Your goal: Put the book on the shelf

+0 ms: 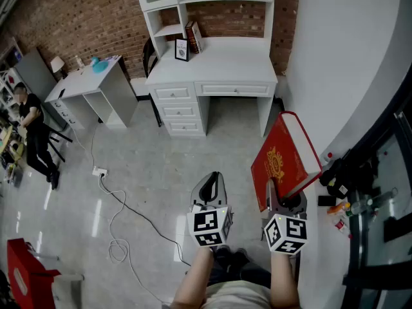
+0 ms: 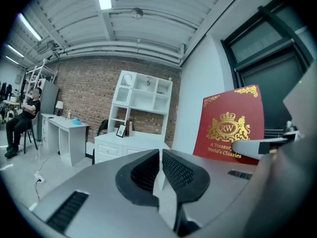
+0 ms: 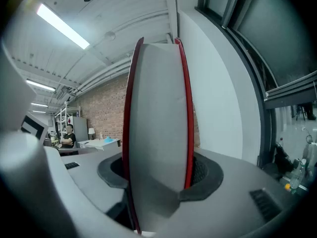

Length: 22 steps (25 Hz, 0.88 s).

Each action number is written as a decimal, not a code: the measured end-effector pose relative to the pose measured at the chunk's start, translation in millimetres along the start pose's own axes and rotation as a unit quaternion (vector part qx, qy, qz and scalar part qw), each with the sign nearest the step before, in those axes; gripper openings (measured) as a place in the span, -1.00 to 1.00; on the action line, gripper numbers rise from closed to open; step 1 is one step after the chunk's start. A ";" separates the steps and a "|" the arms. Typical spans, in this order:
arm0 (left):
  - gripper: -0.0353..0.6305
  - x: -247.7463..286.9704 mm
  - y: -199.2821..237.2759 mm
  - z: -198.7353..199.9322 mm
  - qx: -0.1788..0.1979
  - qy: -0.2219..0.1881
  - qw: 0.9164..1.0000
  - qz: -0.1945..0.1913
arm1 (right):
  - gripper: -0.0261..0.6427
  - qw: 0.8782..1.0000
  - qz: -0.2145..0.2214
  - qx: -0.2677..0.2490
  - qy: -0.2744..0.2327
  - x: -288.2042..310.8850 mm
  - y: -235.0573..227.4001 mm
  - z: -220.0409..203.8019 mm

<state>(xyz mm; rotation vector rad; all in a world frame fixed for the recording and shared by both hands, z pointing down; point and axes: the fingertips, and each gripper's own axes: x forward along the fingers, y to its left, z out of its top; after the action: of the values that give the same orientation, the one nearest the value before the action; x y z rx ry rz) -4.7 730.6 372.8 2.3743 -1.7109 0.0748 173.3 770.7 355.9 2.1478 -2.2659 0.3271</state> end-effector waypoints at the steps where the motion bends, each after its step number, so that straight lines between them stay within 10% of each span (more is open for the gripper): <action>1: -0.80 0.4 -1.2 -0.5 0.001 0.000 1.000 -0.001 | -0.19 1.000 0.000 0.001 0.000 0.2 -0.4 -0.2; 22: -0.80 16.3 -20.8 -7.1 0.003 0.003 1.000 0.014 | -0.18 0.999 0.036 0.022 -0.011 19.1 -23.3 6.8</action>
<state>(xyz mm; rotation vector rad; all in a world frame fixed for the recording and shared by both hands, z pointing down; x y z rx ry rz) 20.8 723.1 379.5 2.3516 -1.7440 0.0917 196.1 749.9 355.5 2.1035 -2.3738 0.3591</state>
